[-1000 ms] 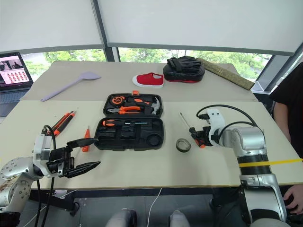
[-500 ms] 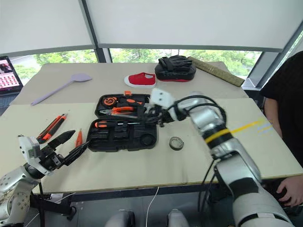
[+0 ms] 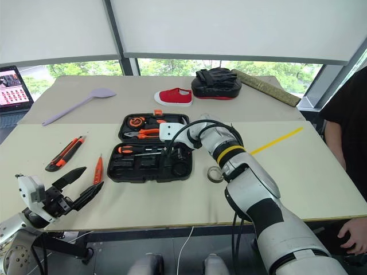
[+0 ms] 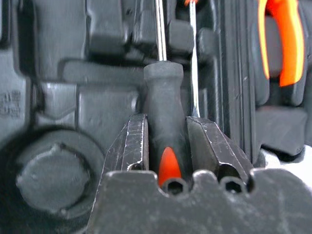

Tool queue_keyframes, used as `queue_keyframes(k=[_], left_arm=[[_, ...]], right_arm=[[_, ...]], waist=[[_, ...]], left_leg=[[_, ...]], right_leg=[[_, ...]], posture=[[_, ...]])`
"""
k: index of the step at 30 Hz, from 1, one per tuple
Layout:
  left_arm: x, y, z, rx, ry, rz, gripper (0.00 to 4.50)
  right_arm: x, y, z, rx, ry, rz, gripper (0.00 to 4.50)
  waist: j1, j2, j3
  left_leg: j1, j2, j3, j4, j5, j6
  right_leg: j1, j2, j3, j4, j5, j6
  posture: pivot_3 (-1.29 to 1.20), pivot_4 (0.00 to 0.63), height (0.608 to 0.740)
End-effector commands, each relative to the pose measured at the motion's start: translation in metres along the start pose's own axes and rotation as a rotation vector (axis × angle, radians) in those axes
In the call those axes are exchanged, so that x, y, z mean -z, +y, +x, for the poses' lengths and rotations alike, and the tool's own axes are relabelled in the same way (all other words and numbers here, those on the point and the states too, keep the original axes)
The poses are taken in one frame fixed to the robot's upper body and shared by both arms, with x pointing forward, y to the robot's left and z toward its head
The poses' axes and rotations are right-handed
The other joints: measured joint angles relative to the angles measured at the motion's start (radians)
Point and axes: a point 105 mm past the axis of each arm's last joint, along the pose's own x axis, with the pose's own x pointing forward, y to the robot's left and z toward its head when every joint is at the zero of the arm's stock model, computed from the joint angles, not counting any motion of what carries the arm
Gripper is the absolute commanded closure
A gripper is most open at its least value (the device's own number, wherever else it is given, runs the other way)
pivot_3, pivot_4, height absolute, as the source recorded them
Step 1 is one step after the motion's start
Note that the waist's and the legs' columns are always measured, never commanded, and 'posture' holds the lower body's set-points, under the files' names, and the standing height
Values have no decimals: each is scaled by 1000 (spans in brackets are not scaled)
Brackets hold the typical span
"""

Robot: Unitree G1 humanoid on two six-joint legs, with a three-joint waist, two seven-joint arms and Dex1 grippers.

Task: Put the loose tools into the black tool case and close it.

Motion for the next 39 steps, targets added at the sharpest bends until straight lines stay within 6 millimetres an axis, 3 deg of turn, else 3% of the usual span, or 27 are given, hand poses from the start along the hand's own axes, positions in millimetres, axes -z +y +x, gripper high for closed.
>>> queue_keyframes(k=[1, 10, 12, 14, 18, 22, 25, 28, 33, 39], left_arm=[[-11, -2, -2, 6, -35, 43, 0], [-11, -1, -1, 15, -32, 53, 0], [-12, -1, -1, 15, -33, 55, 0], [-12, -2, -1, 15, -34, 54, 0], [-10, -2, -2, 7, -24, 52, 0], [-6, -3, -5, 9, -5, 40, 0], [-5, 0, -4, 0, -1, 39, 0], [-6, 3, 2, -7, -7, 39, 0], [-5, 4, 2, -10, 22, 40, 0], [-1, 3, 0, -34, 52, 38, 0]], right_arm=[[-7, -9, -6, 36, -25, -16, 3560], [-11, -10, 1, 60, -57, 13, 3560], [-11, -9, 1, 52, -68, 28, 2625], [-11, -8, -1, 29, -72, 20, 2180], [-37, -18, -25, 39, -275, -6, 787], [-50, -33, -54, 95, -426, -13, 787], [-60, -35, -54, 121, -538, 59, 1572], [-55, -16, -23, 86, -563, 138, 2590], [-37, 7, 7, 51, -493, 179, 4358], [-20, 15, 26, 69, -385, 247, 4468]], waist=[[0, 0, 0], [-1, 0, 0], [-2, 0, 0], [-4, 0, 0], [-7, 0, 0], [-11, 0, 0], [-17, 0, 0], [-22, 0, 0], [-20, 0, 0], [-23, 0, 0]], left_leg=[[0, 0, 0, 0, 0, 0], [0, 0, 0, 0, 0, 0], [0, 0, 0, 0, 0, 0], [0, 0, 0, 0, 0, 0], [0, 0, 0, -1, 0, 0], [0, 0, 0, -1, 0, 0], [0, 1, 0, -1, 0, 0], [3, 1, 0, -2, 0, 0], [5, 1, 0, -3, 0, -1], [4, 1, 0, -3, 0, -1]], right_leg=[[0, 0, 0, 0, 0, 0], [0, 0, 0, 0, 0, 0], [0, 0, 0, 1, 0, 0], [0, 0, 0, 1, 0, -1], [0, 0, 0, 0, -1, -1], [0, 0, 0, 0, -1, -1], [0, 0, 0, 0, -1, -1], [1, 1, 0, 1, -1, -2], [3, 1, -1, 1, -2, -2], [3, 1, -1, 1, -2, -2]], posture=[[0, 150, 740], [0, 150, 740], [0, 150, 740], [0, 150, 740], [0, 150, 740], [0, 150, 740], [0, 150, 740], [0, 150, 740], [0, 150, 740], [0, 150, 740]])
